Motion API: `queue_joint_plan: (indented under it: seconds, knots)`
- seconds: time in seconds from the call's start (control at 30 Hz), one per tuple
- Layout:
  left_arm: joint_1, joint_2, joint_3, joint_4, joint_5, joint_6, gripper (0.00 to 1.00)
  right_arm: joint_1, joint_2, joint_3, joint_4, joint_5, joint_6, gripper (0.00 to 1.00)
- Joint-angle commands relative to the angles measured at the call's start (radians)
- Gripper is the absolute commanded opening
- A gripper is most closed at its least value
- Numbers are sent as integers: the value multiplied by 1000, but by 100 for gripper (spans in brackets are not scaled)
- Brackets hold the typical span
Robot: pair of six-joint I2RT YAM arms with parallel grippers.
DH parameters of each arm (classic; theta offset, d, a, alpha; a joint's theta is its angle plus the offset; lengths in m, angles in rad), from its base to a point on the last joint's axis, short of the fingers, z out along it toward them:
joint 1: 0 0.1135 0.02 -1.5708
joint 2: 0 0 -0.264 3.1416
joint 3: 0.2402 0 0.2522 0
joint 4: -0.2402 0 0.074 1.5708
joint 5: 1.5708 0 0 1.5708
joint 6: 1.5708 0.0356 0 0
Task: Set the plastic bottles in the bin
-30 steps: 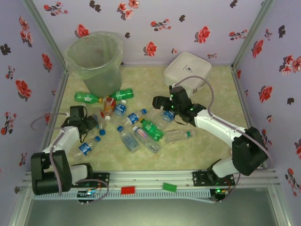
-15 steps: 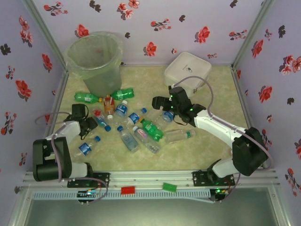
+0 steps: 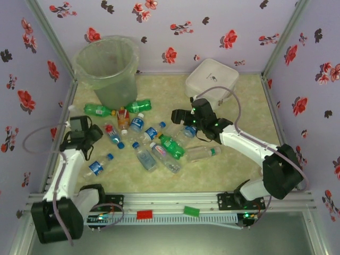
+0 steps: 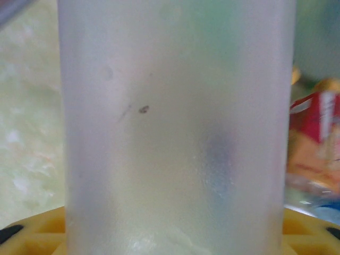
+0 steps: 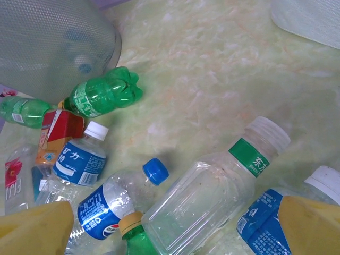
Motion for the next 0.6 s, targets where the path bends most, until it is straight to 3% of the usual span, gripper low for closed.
queue_joint_plan:
  seconds: [0.0,0.27,0.57]
  knots:
    - [7,-75,115,-97,-48,26,46,7,-20,-18,36,-29,-37,100]
    - [-6,-37,434,-123,54,83,43,7,-22,-25,25,-13,-53,100]
    - [-81,250,844,-103,156,172,41,7,-48,-17,-5,11,-50,100]
